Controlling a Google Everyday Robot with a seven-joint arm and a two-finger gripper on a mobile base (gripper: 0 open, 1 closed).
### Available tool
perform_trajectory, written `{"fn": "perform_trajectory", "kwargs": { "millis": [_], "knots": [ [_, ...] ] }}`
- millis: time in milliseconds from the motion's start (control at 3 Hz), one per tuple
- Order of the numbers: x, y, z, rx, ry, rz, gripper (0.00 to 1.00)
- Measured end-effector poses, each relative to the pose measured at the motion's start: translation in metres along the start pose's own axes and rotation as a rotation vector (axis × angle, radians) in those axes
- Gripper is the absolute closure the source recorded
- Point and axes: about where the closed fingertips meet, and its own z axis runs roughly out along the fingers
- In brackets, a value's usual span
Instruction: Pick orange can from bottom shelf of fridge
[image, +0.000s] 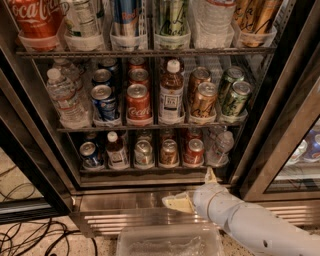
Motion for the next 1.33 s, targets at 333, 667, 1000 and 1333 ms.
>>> {"fn": "perform_trajectory", "kwargs": {
  "millis": [333,667,1000,1333],
  "knots": [
    [0.002,0.004,0.003,-0.005,-0.021,0.023,0.00],
    [0.006,0.017,0.015,0.014,-0.077,0.029,0.00],
    [-0.002,0.019,0.028,0.082,-0.170,0.012,0.14],
    [-0.008,0.020,0.037,0.155,-0.251,-0.017,0.13]
  ]
}}
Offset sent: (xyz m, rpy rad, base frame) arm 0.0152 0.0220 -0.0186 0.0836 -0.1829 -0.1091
